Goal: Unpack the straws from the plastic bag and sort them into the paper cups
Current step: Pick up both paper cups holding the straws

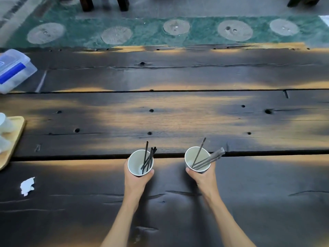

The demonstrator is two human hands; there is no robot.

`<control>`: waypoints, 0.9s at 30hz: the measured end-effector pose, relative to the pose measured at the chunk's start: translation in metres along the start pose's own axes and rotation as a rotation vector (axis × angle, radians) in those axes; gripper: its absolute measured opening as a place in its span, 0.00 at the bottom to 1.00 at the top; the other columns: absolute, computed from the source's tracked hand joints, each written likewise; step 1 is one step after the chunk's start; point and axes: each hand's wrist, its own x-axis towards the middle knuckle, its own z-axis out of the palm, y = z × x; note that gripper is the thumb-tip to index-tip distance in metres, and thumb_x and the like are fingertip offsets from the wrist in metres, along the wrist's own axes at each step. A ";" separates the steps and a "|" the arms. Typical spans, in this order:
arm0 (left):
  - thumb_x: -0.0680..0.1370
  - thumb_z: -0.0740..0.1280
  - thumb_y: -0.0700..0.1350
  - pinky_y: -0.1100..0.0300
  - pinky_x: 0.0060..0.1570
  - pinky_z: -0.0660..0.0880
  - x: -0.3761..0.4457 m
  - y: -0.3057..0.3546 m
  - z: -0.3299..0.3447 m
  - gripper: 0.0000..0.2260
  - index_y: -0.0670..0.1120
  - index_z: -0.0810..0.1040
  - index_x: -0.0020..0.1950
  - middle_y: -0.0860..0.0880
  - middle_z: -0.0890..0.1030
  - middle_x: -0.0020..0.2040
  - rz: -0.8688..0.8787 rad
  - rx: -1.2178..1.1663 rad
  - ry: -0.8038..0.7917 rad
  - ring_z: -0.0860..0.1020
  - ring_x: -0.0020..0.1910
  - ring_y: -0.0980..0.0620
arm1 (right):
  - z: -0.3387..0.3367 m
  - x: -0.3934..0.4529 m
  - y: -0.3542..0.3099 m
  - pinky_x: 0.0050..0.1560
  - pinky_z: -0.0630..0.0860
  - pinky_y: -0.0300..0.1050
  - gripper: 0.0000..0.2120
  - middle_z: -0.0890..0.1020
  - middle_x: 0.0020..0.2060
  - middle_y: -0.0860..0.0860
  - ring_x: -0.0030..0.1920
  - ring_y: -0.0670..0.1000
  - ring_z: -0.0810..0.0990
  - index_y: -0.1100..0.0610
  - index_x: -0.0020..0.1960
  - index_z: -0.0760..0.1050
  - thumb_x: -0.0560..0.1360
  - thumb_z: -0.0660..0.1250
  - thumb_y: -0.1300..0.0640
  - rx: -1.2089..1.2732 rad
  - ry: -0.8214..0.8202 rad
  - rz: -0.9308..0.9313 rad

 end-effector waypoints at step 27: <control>0.67 0.80 0.39 0.55 0.58 0.78 0.301 0.168 0.112 0.34 0.47 0.69 0.68 0.47 0.79 0.62 0.298 -0.063 -0.106 0.79 0.60 0.52 | 0.086 0.317 -0.163 0.54 0.79 0.43 0.35 0.80 0.58 0.55 0.58 0.52 0.80 0.56 0.66 0.67 0.65 0.80 0.60 0.044 0.003 -0.294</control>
